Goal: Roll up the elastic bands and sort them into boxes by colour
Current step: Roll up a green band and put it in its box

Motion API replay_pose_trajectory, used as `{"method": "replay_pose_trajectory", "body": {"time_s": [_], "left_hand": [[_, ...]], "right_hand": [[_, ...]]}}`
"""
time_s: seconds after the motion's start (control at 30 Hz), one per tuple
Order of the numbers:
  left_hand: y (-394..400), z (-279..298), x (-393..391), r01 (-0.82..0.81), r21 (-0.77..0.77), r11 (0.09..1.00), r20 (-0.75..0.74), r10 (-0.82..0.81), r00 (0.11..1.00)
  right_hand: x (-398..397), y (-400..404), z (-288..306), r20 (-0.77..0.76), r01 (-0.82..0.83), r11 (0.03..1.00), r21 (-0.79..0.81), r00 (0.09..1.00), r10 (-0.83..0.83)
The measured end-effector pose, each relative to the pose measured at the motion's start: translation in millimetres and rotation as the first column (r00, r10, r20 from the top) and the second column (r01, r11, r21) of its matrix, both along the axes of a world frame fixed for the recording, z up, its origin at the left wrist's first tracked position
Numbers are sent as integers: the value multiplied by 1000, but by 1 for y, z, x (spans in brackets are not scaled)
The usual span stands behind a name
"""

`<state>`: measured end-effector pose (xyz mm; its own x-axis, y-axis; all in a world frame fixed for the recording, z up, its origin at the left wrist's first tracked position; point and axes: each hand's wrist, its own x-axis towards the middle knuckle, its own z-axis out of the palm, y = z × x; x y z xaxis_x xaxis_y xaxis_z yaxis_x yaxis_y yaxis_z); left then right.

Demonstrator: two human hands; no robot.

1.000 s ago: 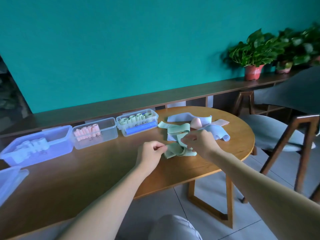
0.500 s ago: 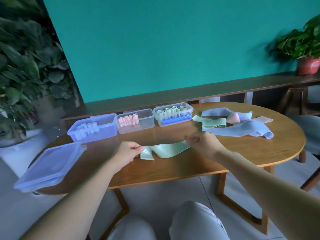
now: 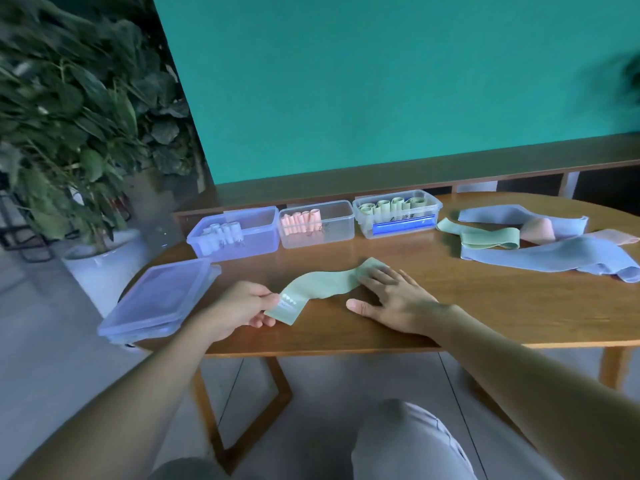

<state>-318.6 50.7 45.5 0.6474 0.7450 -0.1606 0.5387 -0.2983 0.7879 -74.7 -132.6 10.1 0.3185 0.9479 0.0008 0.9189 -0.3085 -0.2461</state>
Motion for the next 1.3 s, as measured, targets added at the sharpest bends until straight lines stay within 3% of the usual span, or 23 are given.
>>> {"method": "replay_pose_trajectory", "body": {"time_s": [0.13, 0.3, 0.53, 0.67, 0.87, 1.13, 1.3], "left_hand": [[9, -4, -17, 14, -51, 999, 37, -13, 999], [9, -2, -32, 71, -105, 992, 38, -68, 997], [4, -2, -35, 118, -49, 992, 52, -116, 992], [4, -6, -36, 110, -27, 994, 80, -108, 991], [5, -6, -32, 103, -28, 994, 81, -100, 992], [-15, -7, -23, 149, -118, 982, 126, -134, 983], [-29, -9, -19, 218, -74, 973, 168, -203, 965]], "right_hand": [[2, 20, -1, -5, -20, 1000, -4, 1000, 20], [0, 36, -2, -28, 94, 985, 147, 995, -91], [-6, 63, -1, -15, 74, 994, 75, 997, -73], [1, 78, -3, -63, 140, 981, 136, 989, -132], [12, 99, -9, 36, 89, 994, 70, 995, -92], [20, 131, -4, 14, -6, 1000, 29, 1000, 6], [23, 147, -3, 22, -81, 997, 13, 997, 81]]}}
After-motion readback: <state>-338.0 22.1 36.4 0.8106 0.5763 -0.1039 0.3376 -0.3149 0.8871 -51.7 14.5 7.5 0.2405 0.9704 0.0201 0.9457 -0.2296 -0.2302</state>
